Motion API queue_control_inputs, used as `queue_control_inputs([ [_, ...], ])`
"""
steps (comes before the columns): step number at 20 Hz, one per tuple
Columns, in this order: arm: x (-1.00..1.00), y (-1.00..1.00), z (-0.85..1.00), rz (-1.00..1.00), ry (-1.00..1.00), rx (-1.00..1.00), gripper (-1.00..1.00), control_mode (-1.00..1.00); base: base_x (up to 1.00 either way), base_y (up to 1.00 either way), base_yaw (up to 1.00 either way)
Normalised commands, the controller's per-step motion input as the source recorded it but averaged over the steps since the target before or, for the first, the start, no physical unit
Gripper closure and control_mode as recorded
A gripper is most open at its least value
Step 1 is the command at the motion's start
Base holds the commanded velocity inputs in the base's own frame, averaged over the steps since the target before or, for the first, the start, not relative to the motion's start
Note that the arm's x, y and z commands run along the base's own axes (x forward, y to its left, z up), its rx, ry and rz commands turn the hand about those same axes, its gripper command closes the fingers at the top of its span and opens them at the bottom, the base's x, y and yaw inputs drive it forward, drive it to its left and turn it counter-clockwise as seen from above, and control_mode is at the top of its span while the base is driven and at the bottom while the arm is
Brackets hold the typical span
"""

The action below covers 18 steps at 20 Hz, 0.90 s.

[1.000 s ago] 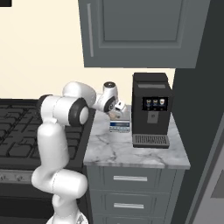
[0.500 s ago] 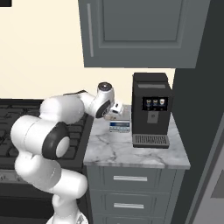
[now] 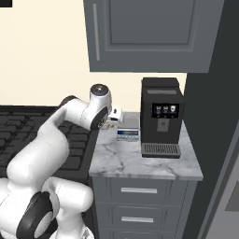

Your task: Take the steak from the fridge and place it on the digital scale on the counter by the fridge. Wait a few seconds for a reading, then move it to the plate on the dining counter.

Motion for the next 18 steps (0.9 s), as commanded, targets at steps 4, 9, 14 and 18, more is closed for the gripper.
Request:
queue_control_inputs([
  [4, -1.00, 0.15, 0.77, 0.17, 0.00, -0.04, 1.00, -1.00, 0.00, 0.00, 0.00],
  [9, -1.00, 0.18, 0.61, 0.16, 0.00, -0.07, 1.00, -1.00, 0.00, 0.00, 0.00],
  [14, -1.00, 0.19, 0.38, 0.16, 0.00, -0.11, 1.00, -1.00, 0.00, 0.00, 0.00],
  [18, -0.93, 0.06, 0.28, 0.07, 0.00, -0.11, 1.00, -1.00, 0.00, 0.00, 0.00],
])
